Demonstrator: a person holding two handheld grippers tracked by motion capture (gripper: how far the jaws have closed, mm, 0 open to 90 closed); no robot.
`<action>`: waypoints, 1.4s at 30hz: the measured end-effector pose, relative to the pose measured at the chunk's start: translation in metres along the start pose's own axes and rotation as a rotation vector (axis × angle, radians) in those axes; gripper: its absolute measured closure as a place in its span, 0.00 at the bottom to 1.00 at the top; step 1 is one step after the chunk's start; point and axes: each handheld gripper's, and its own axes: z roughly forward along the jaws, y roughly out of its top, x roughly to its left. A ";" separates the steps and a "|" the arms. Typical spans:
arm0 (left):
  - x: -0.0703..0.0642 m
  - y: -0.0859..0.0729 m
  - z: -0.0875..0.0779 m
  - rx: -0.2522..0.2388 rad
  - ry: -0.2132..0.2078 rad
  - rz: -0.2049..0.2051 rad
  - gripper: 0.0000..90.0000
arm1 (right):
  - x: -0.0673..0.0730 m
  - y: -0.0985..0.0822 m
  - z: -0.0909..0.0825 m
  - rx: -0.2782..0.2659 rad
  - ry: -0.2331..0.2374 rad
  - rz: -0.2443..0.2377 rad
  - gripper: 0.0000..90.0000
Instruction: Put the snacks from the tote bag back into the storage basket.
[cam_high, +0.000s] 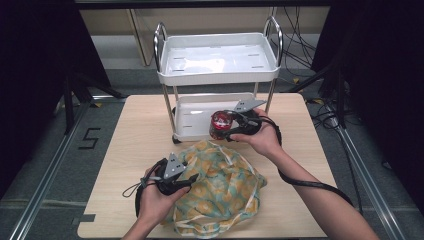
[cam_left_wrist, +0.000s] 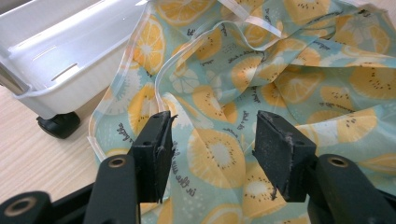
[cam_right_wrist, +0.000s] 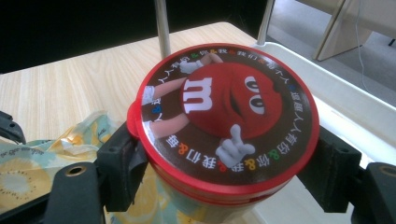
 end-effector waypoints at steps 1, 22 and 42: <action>0.000 0.000 0.000 0.001 0.000 0.000 0.51 | 0.000 0.000 0.001 0.001 -0.009 0.001 0.29; -0.001 0.000 0.001 0.016 -0.011 0.014 0.51 | -0.003 0.003 0.016 0.016 -0.011 0.021 0.29; -0.001 -0.001 0.000 0.008 -0.006 -0.005 0.51 | -0.003 0.015 0.029 0.037 0.008 -0.003 0.29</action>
